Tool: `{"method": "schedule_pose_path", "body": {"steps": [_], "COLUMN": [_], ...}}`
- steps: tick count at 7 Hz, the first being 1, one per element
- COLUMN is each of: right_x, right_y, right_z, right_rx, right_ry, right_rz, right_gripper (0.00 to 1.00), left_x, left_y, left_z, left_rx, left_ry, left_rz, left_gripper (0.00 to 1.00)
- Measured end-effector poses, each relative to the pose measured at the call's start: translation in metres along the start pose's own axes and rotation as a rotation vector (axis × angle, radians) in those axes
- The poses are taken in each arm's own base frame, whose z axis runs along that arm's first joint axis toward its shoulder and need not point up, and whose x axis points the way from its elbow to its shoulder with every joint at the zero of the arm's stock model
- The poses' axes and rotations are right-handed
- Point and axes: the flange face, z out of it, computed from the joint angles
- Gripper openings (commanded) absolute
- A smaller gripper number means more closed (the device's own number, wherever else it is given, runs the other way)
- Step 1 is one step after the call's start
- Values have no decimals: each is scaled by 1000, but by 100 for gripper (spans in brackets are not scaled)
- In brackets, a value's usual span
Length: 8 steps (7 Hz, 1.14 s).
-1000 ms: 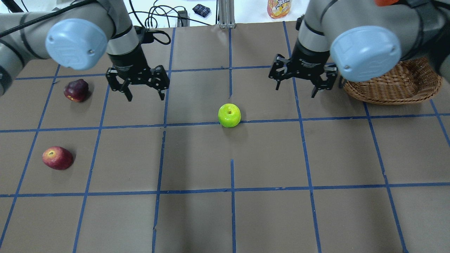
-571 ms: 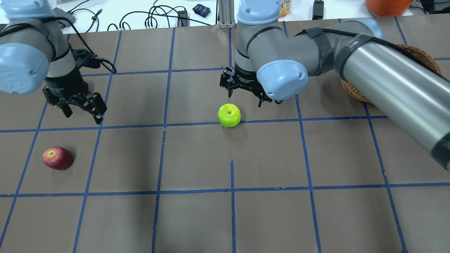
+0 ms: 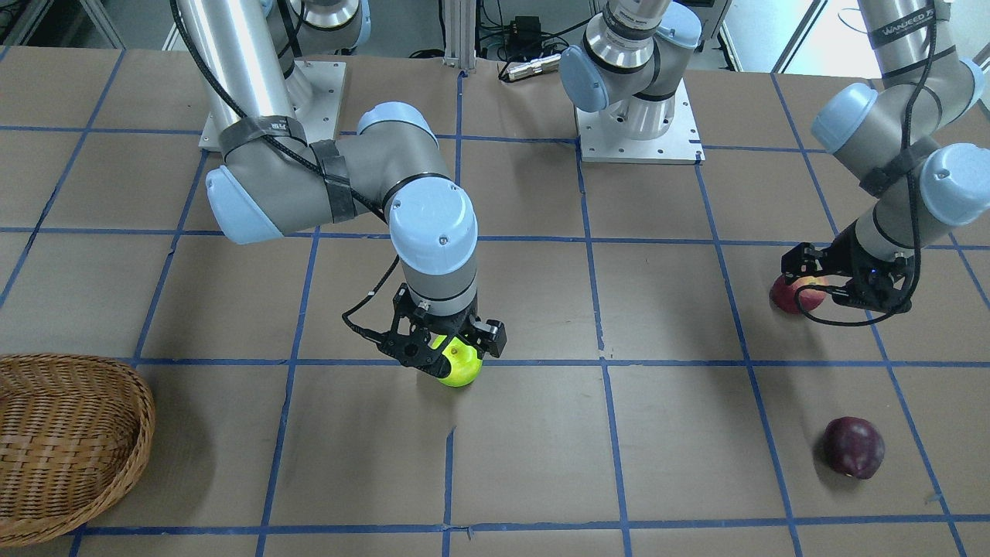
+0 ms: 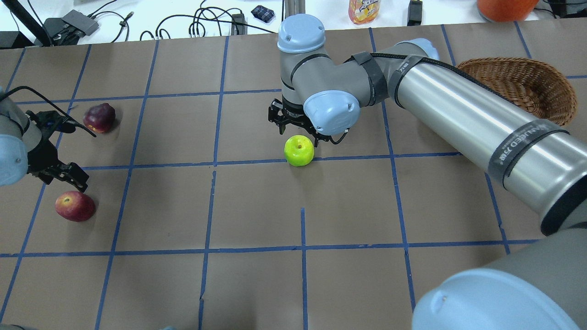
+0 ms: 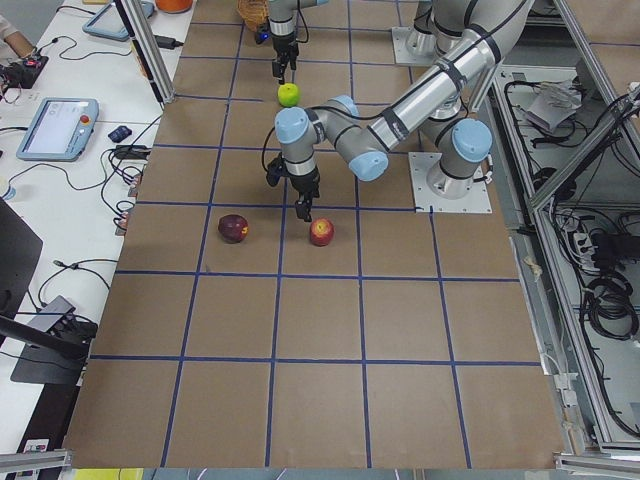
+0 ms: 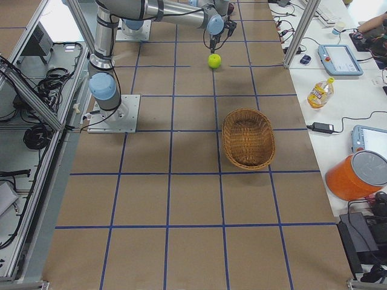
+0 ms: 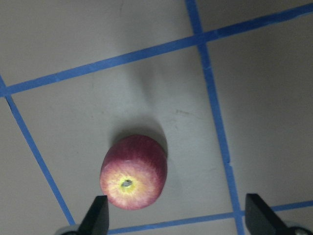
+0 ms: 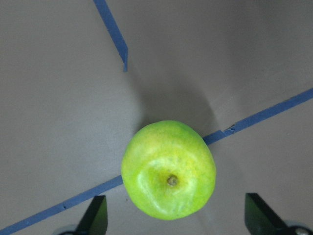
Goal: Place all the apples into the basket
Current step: 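Grasp the green apple with the right gripper while the left grasps the red apple, then carry the green apple to the basket while the left carries the red apple to center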
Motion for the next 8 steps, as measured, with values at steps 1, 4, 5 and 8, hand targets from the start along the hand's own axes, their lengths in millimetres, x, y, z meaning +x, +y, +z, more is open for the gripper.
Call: {"method": "schedule_pose_path", "body": {"steps": [1, 4, 5, 8], "right_x": [-2, -8, -9, -12], "right_y": [-3, -10, -12, -15], "right_z": [11, 47, 55, 67], "right_rx": [-8, -28, -30, -34], "right_ry": [7, 27, 29, 21], "right_rz": [11, 17, 16, 16], "right_gripper": [100, 100, 98, 0], "left_x": [-5, -5, -6, -5], "left_y": [2, 12, 15, 12], "left_z": [19, 76, 88, 79], "left_rx": [4, -67, -114, -125], "left_ry": [12, 90, 81, 43], "left_rz": [15, 26, 33, 33], "left_gripper": [100, 100, 85, 26]}}
